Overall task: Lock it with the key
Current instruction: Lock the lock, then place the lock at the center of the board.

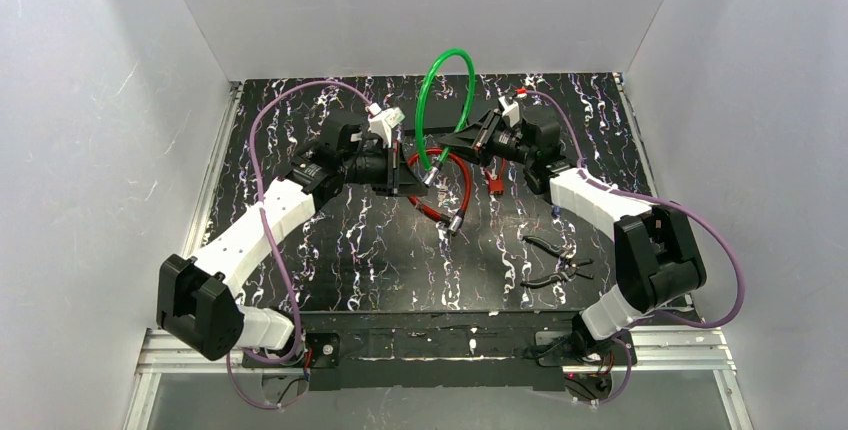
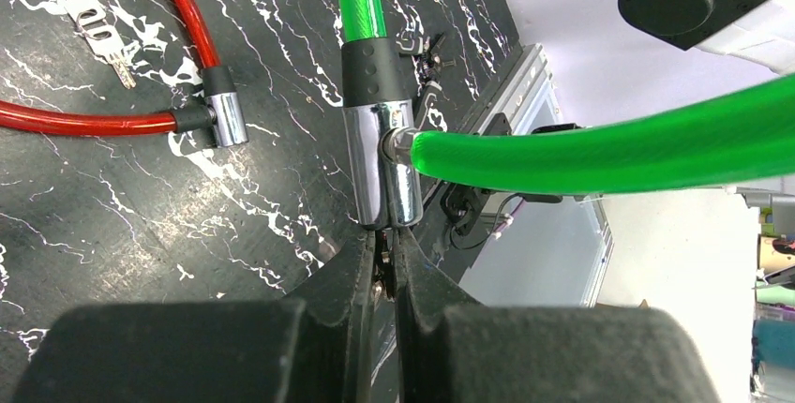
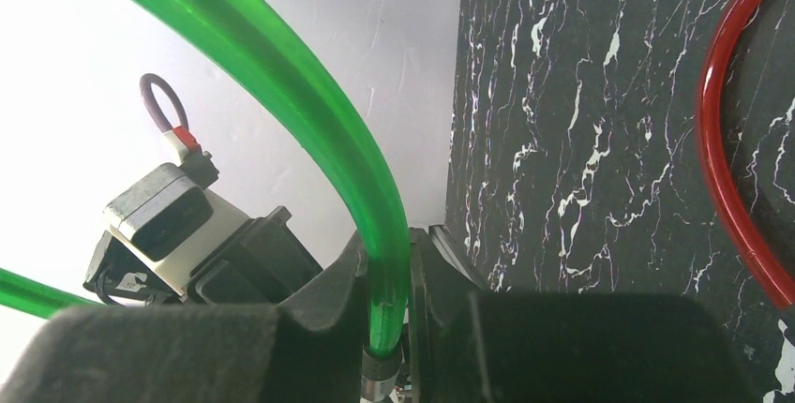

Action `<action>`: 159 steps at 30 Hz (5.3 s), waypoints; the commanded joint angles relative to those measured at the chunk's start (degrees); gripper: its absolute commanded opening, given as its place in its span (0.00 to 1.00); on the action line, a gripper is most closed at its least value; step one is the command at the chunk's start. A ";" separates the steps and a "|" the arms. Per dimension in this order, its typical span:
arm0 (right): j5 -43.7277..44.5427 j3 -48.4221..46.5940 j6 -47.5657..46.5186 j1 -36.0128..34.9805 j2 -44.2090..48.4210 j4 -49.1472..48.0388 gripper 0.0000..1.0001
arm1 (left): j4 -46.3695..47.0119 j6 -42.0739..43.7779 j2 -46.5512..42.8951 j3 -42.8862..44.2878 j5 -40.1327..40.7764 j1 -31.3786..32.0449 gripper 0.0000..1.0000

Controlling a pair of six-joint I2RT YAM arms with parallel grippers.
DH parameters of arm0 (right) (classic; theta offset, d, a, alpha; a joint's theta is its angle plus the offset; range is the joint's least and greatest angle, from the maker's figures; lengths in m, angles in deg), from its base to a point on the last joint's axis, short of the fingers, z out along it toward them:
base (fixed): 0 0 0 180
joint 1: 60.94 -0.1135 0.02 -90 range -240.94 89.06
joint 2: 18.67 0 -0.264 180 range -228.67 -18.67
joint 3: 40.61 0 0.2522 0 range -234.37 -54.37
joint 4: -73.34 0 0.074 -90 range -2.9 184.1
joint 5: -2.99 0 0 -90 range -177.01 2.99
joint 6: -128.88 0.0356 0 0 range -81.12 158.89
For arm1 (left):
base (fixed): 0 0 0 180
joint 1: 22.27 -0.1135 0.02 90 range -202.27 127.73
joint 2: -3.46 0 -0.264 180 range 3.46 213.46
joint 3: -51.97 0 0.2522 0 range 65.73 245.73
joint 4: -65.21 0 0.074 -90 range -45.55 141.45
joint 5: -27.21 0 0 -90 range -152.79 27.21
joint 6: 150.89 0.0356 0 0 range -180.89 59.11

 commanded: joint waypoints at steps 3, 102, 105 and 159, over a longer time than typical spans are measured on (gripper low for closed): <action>0.15 -1.94 1.35 0.18 2.79 -6.62 0.01 | -0.07 0.19 -4.30 -3.96 -4.66 -0.10 0.00; 13.15 -19.12 -16.07 5.30 -3.48 21.62 0.01 | -5.51 9.82 -10.67 -15.26 12.23 6.76 0.00; 14.38 -20.32 -20.56 5.25 -3.67 23.93 0.01 | -5.85 9.41 -12.99 -15.32 11.49 5.57 0.00; 29.21 -44.57 -15.02 -24.59 -38.58 51.19 0.24 | -7.29 -5.03 -16.19 -2.68 9.84 -45.75 0.00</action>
